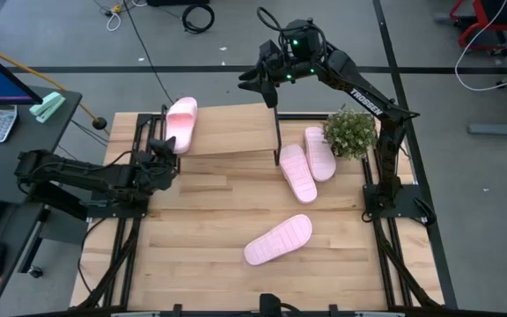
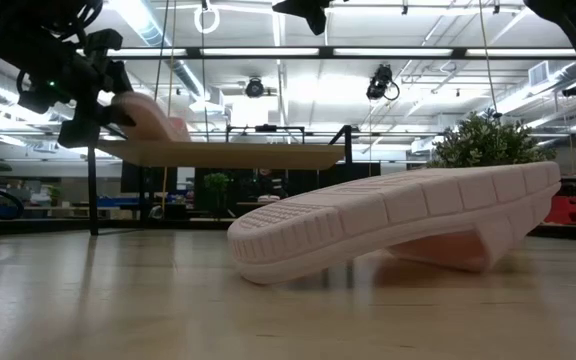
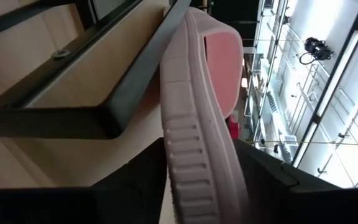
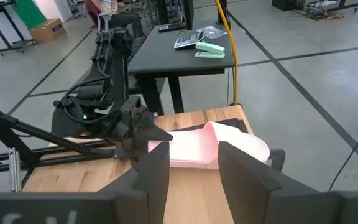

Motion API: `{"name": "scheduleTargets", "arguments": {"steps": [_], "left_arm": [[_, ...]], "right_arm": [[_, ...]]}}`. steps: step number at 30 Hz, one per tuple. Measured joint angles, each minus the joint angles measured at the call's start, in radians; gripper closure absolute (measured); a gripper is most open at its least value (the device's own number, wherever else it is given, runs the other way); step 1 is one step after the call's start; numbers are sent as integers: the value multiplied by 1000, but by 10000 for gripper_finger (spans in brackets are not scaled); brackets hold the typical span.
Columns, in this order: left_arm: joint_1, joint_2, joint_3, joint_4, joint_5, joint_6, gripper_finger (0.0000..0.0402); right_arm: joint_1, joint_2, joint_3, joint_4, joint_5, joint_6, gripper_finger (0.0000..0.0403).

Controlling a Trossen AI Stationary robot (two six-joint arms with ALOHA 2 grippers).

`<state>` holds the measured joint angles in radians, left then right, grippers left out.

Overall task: Pick and place slides into the shelf
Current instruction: Put the pink slides on the shelf

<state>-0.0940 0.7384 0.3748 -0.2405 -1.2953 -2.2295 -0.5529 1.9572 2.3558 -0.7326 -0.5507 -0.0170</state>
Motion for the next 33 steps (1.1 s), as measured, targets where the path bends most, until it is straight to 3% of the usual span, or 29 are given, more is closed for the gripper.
{"name": "scheduleTargets", "arguments": {"steps": [12,27,33], "left_arm": [[1,-33,0,-1,3,10,182],[52,-41,0,17,27,8,209],[29,-41,0,20,59,15,197]], "right_arm": [[2,0,0,-2,-6,1,261],[27,0,0,-21,-8,0,261],[29,0,0,-31,-8,0,261]]}}
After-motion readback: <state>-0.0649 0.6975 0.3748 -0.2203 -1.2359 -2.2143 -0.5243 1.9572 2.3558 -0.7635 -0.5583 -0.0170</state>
